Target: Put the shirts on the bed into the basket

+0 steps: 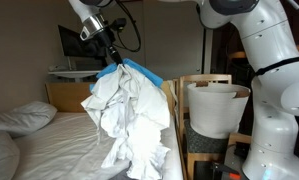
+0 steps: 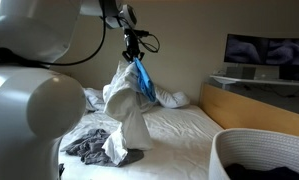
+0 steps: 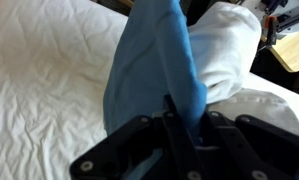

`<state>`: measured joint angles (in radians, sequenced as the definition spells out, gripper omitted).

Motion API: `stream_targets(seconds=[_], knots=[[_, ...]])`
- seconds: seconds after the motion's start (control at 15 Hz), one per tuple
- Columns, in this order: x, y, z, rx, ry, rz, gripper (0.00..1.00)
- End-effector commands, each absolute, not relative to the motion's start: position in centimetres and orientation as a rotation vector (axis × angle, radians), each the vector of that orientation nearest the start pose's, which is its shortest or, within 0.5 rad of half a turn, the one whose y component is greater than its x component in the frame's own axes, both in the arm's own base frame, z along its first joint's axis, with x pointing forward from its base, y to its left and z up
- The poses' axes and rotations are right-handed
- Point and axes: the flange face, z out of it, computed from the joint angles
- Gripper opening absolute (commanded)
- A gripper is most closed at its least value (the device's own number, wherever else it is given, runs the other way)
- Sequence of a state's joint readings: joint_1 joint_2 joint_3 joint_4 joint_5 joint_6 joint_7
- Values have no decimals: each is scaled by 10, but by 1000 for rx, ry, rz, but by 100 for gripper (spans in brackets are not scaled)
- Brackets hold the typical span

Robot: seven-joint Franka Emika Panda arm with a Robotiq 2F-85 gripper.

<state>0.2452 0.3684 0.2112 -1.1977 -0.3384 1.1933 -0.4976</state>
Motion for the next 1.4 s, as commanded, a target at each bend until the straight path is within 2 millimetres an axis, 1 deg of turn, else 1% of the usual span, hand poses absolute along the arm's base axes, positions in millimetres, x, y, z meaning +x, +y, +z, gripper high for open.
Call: stream_targets(seconds=[0.0,0.13,0.27,0.33,0.4,0.47,0.53,0.6,0.67,0.8,0.87,1.0,1.07,1.13,1.2,1.27,1.33], knots=[[563,126,595,-3071,-1108,609,8],[554,80,613,-3103,-942,563,9],[540,36,633,-3141,-778,503,9],[528,21,649,-3156,-708,468,9],[519,3,659,-3168,-652,424,9],[508,-5,674,-3177,-622,386,9],[504,-6,670,-3158,-686,371,8],[493,3,677,-3151,-720,349,8],[519,-10,669,-3164,-679,420,20],[504,-3,676,-3158,-698,397,20],[500,1,676,-3157,-711,397,20],[500,4,673,-3153,-722,405,20],[500,4,670,-3152,-723,410,9],[500,5,670,-3138,-721,432,9],[504,7,680,-3151,-736,380,9],[506,8,684,-3154,-739,371,9],[510,8,697,-3158,-724,318,9]])
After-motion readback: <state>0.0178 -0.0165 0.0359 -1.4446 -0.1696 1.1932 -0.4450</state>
